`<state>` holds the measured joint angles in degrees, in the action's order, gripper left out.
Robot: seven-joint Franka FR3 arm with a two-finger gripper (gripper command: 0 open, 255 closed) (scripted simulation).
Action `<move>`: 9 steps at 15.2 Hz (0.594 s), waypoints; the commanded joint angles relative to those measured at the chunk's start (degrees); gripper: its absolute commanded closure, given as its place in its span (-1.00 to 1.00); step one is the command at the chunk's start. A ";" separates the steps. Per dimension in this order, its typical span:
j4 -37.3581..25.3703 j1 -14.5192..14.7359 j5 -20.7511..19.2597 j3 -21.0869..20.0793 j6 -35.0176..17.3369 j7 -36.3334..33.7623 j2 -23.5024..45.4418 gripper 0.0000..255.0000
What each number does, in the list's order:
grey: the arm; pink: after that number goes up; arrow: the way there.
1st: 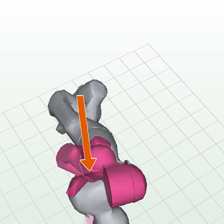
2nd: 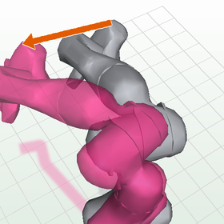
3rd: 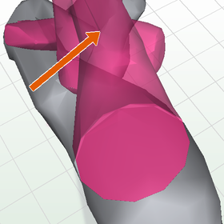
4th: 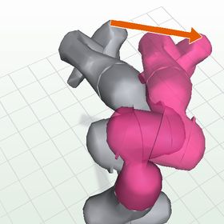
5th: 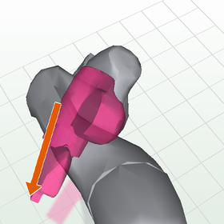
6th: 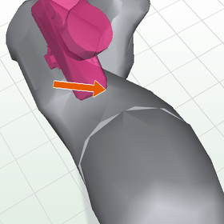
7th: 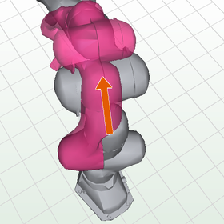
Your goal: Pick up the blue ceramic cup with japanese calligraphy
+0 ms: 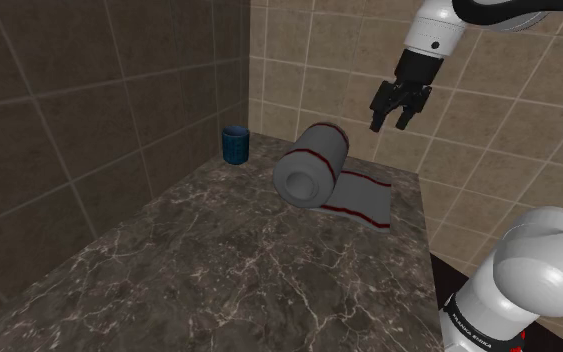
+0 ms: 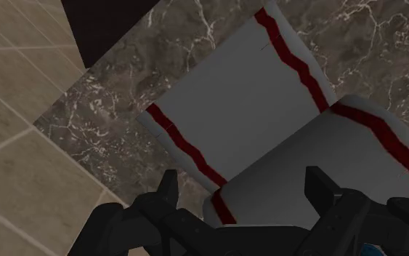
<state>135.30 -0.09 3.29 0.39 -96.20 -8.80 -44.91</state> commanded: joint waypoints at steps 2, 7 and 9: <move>-1.18 0.23 0.32 -0.61 -0.85 -0.61 2.31 -1.00; -8.13 1.10 1.34 -3.47 -4.13 -3.62 13.96 -1.00; -11.41 1.36 1.48 -4.53 -4.98 -4.84 18.66 -1.00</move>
<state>124.65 1.17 4.70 -3.67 -100.14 -13.15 -28.37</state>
